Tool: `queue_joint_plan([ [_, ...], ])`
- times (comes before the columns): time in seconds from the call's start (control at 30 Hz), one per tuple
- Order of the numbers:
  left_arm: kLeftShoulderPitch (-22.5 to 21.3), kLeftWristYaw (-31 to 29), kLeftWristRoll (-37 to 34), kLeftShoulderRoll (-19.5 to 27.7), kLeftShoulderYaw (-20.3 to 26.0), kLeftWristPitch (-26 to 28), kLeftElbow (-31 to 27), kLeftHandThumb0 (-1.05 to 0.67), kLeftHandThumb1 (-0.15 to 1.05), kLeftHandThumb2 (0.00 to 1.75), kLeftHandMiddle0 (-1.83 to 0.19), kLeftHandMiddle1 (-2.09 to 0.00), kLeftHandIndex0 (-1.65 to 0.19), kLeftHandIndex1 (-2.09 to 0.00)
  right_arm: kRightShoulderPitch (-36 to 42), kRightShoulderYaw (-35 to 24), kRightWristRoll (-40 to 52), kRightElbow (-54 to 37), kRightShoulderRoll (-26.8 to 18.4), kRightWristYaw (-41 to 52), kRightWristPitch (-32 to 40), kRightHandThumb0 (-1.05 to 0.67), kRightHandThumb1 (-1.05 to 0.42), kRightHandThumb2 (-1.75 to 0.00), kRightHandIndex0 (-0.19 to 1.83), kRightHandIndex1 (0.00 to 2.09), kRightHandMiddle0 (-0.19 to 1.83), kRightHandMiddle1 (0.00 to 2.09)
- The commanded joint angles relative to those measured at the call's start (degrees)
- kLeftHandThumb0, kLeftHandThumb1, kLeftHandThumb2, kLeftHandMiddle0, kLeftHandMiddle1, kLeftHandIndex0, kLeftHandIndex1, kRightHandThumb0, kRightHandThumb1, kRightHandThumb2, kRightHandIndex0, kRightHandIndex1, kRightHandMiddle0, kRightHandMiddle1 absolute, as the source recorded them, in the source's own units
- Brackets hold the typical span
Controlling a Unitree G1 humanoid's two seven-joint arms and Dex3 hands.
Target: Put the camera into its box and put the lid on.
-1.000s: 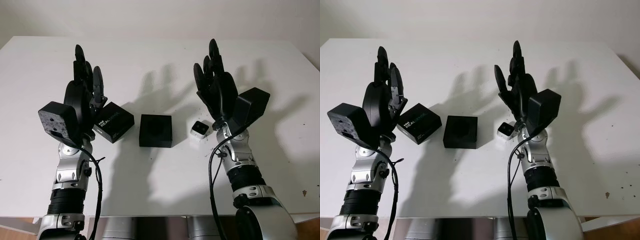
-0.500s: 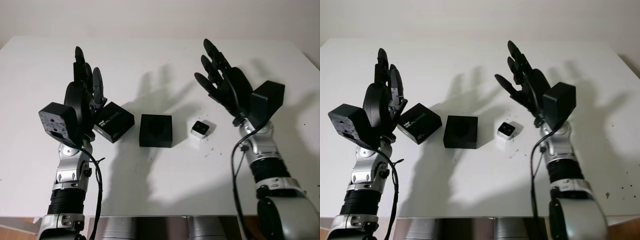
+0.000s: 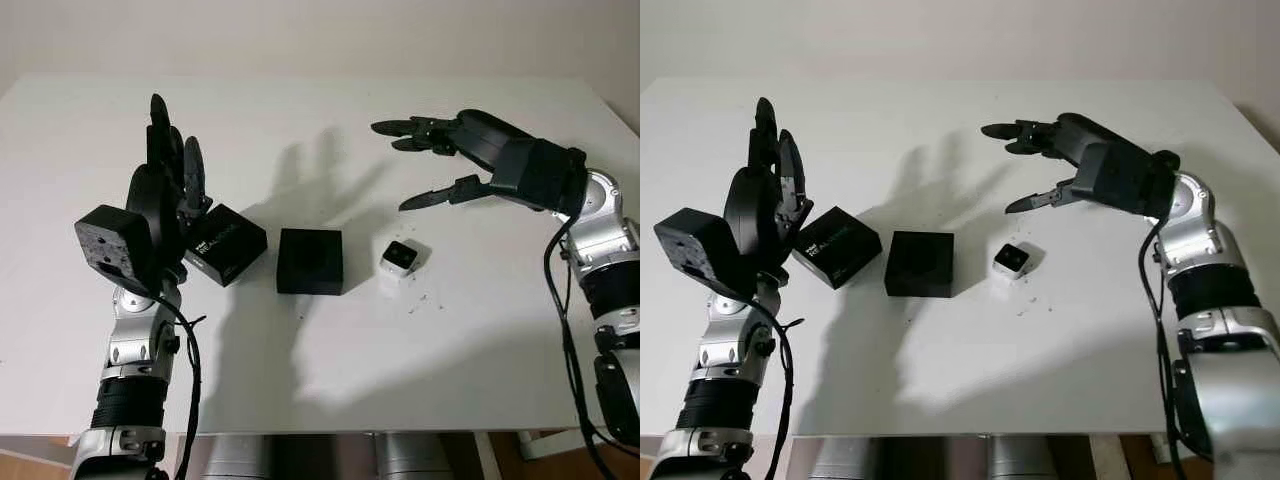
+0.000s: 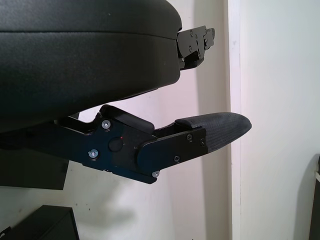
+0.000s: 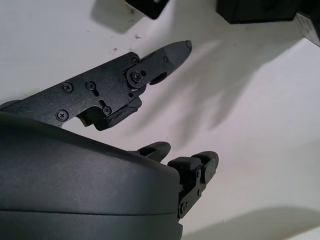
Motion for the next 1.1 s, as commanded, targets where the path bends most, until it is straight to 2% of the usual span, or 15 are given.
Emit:
queue_joint_plan([
  [0.0, 0.22, -0.11, -0.22, 0.52, 0.51, -0.11, -0.79, -0.7, 1.05, 0.66, 0.19, 0.0, 0.19, 0.0, -0.91, 2.09, -2.78, -0.91, -1.97, -0.65, -1.6, -0.32, -0.79, -0.06, 0.41, 0.12, 0.38, 0.07],
  [0.4, 0.9, -0.84, -0.21, 0.84, 0.37, 0.28, -1.52, -0.69, 1.05, 0.68, 0.19, 0.0, 0.19, 0.0, 2.24, 8.65, -14.35, -12.04, -6.67, -0.42, -2.8, -0.2, -0.83, -0.06, 0.35, 0.06, 0.38, 0.05],
  [0.83, 1.02, -1.16, -0.21, 0.82, -0.02, 2.8, -2.62, -0.68, 1.05, 0.67, 0.19, 0.0, 0.19, 0.0, 7.33, 9.1, -17.24, -19.1, -11.49, -1.64, -6.85, -0.36, -0.87, -0.06, 0.24, 0.02, 0.34, 0.05],
  [1.07, 0.72, -1.52, -0.06, 0.93, -0.14, 2.75, -2.17, -0.66, 1.05, 0.69, 0.19, 0.0, 0.19, 0.0, 8.93, 8.56, -15.96, -17.08, -11.42, -4.48, -9.89, -0.41, -0.87, -0.06, 0.21, 0.03, 0.37, 0.06],
])
